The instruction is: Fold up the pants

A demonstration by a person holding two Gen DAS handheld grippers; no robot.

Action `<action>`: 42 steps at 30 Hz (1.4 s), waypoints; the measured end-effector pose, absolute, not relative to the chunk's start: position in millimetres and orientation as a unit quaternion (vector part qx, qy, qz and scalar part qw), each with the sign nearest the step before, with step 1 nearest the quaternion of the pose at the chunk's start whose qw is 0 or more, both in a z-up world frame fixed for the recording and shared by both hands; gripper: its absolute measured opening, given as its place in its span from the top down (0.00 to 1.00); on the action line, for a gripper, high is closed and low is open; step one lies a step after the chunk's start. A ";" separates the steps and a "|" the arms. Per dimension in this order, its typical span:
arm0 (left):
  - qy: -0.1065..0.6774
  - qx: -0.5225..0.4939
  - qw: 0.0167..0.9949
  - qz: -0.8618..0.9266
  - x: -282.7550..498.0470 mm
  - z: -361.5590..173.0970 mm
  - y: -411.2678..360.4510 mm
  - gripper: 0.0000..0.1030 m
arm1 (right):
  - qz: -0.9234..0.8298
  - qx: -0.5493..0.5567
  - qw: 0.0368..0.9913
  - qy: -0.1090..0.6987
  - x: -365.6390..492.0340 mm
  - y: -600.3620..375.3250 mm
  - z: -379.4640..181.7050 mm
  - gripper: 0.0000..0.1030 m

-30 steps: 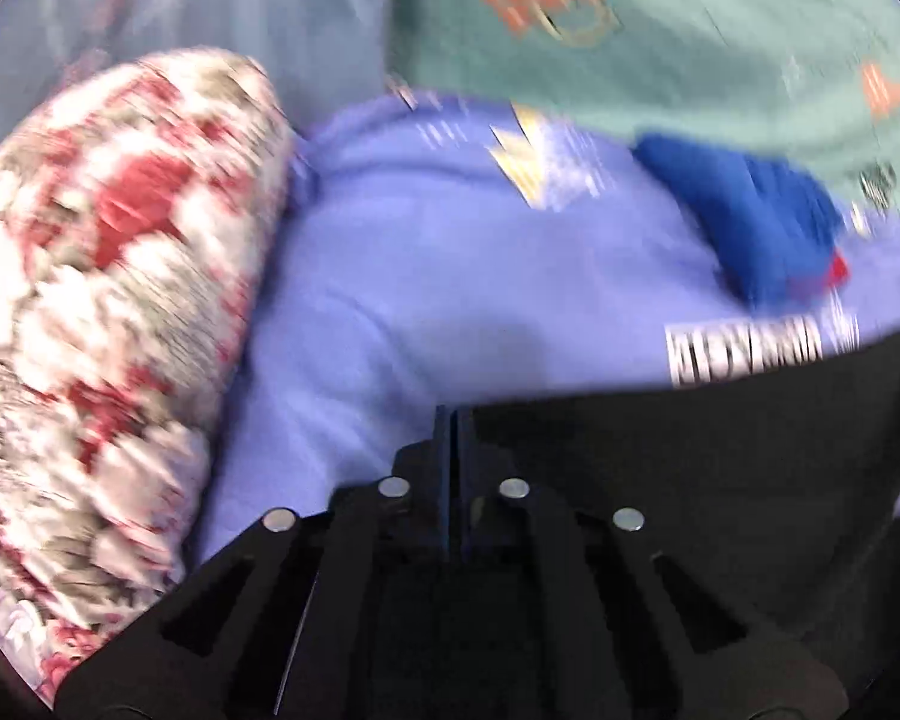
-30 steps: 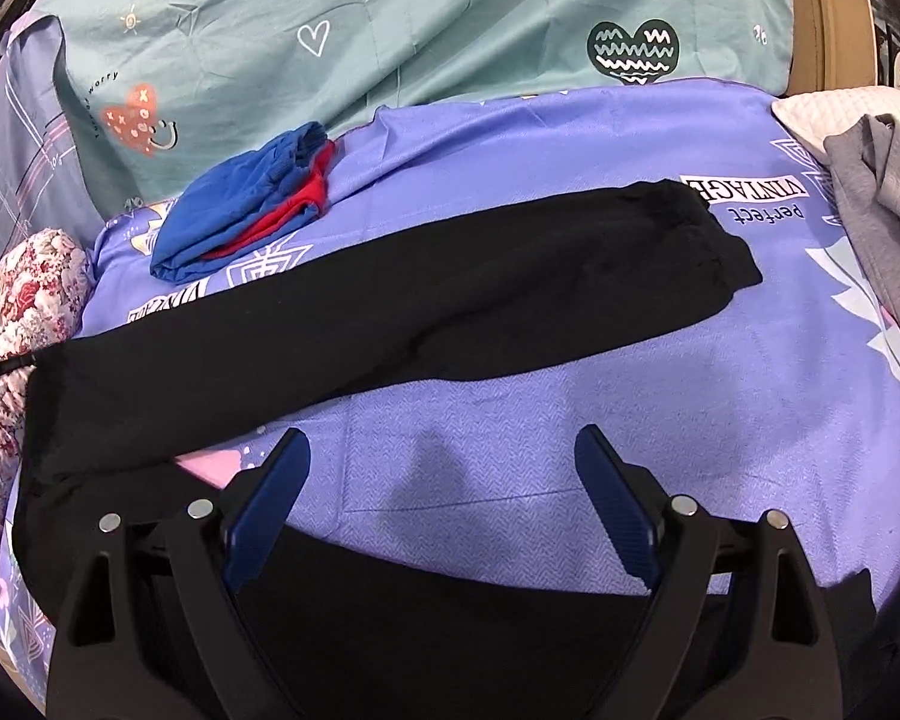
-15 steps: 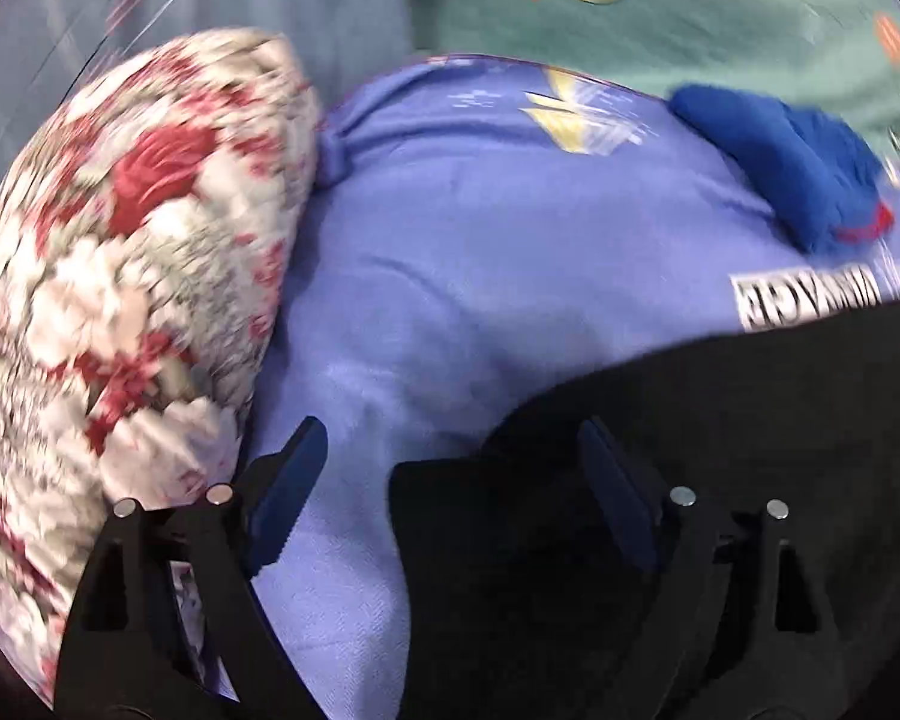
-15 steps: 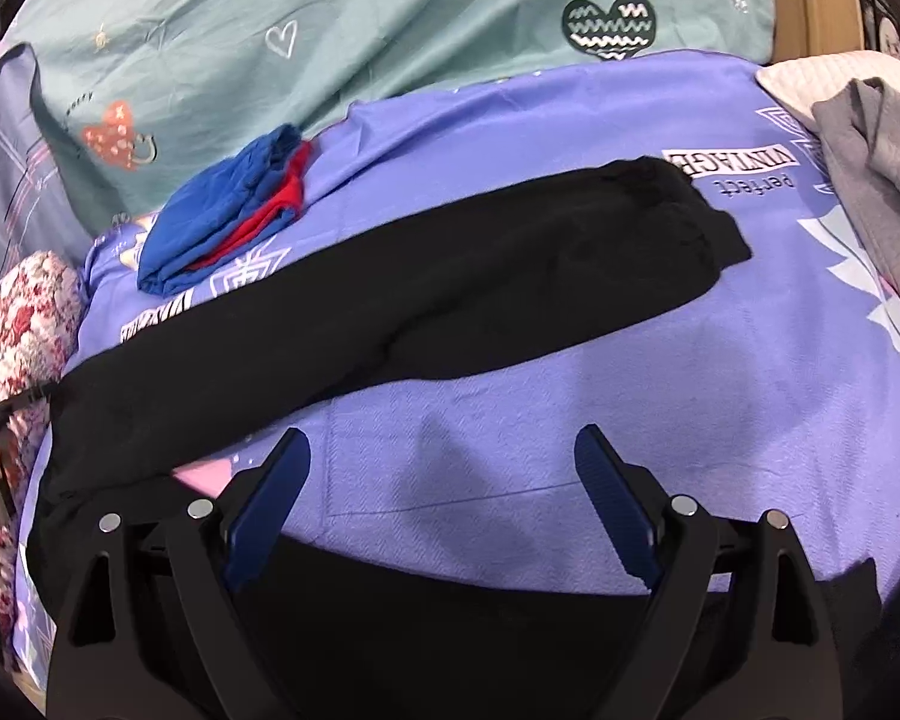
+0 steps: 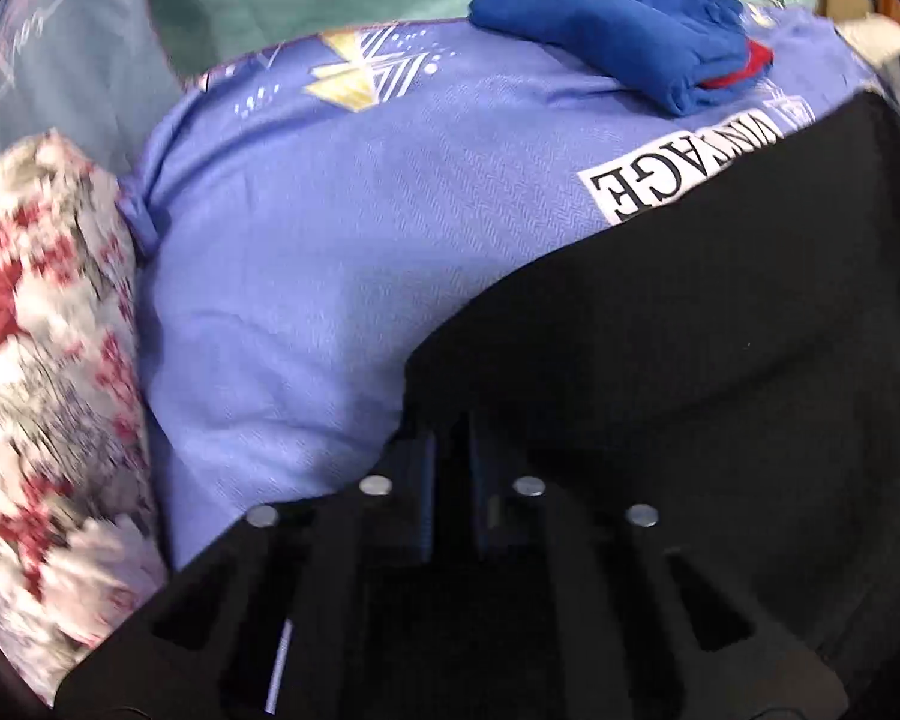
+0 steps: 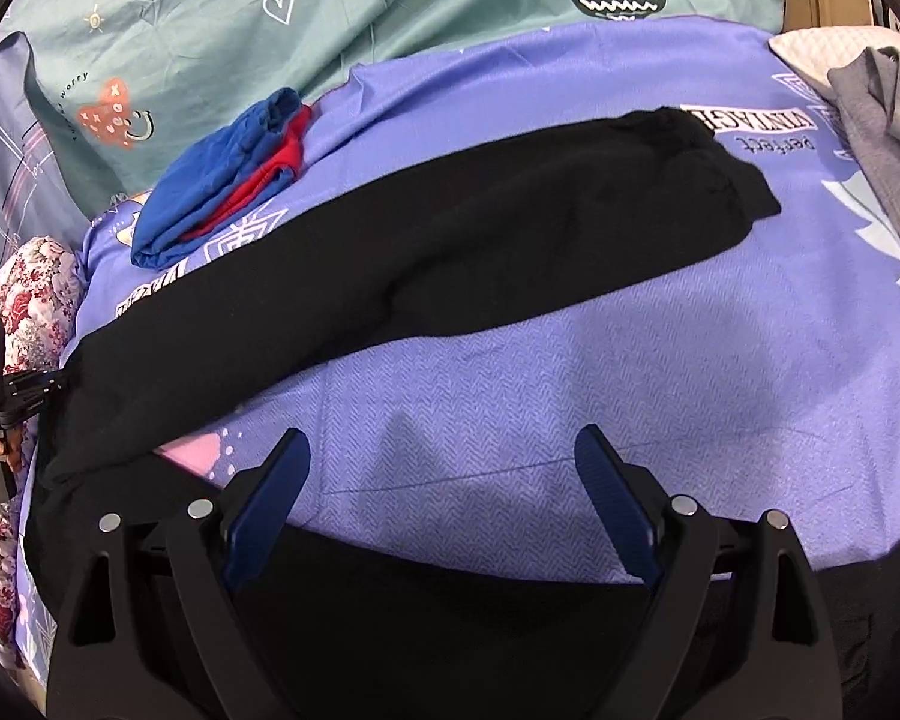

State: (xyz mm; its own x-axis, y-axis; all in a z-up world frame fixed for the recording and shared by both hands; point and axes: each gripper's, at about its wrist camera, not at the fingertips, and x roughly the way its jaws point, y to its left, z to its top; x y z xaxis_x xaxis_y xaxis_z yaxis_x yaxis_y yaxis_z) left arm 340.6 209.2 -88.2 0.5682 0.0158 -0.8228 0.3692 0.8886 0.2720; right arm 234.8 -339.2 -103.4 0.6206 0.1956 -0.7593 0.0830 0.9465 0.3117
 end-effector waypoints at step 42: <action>0.465 -0.025 0.878 0.111 241.4 -84.0 277.2 0.16 | -0.199 -0.050 0.891 0.404 369.0 -411.6 -107.0 0.32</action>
State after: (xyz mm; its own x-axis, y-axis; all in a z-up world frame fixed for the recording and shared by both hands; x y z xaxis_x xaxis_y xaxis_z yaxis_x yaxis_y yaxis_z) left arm 241.4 277.2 -84.0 0.5433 0.1720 -0.8217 -0.2187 0.9740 0.0592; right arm 369.0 -411.6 -107.0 0.5943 -0.3946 -0.7008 0.3134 0.9161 -0.2501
